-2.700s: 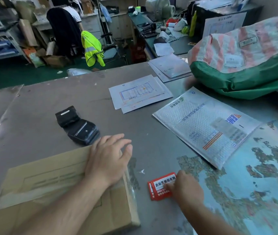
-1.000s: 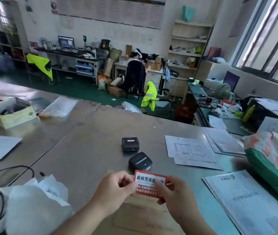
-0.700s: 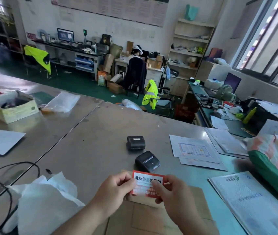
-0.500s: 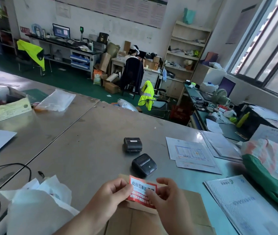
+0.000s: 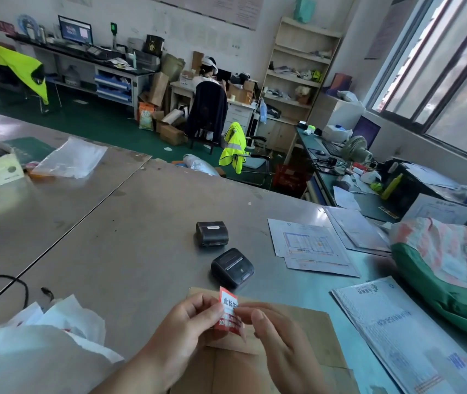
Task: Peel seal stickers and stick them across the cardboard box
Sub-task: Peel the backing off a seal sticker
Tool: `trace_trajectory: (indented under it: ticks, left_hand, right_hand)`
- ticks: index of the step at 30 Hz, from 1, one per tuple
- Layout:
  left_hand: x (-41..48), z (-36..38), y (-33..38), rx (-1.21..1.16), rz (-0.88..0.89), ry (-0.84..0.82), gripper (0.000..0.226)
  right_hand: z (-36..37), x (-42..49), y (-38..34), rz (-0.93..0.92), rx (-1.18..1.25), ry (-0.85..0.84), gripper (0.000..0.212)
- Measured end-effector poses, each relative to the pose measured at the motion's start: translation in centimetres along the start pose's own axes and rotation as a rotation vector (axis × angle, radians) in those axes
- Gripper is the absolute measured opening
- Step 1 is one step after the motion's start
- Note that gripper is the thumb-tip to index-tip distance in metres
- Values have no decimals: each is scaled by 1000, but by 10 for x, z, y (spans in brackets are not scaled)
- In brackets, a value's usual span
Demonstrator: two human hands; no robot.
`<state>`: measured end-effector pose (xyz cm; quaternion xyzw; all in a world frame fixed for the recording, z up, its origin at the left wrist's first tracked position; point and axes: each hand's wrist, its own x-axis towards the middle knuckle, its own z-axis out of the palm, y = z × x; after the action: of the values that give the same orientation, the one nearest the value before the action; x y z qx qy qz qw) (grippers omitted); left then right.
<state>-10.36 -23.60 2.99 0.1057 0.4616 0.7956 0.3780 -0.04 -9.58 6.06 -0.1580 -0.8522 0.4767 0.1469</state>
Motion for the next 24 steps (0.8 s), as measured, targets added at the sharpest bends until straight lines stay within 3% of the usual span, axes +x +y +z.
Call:
trace_trajectory:
  ticks: [7,12,16,24]
  left_hand:
    - [3,1,-2,-5,-27,-48,22]
    - [3,1,-1,-37,-41,-102,63]
    - [0,2,-1,-51,-34,-134,52]
    - [-4,8,8,-29,-49,-93,76]
  right_hand:
    - [-4,5,2,28,73,11,45]
    - [-7,3,0,-16,-1,-9,37]
    - [-10,-1,-3,-71,-52,-14,34]
    - [-18,-5,-12,-123,-48,-56,44]
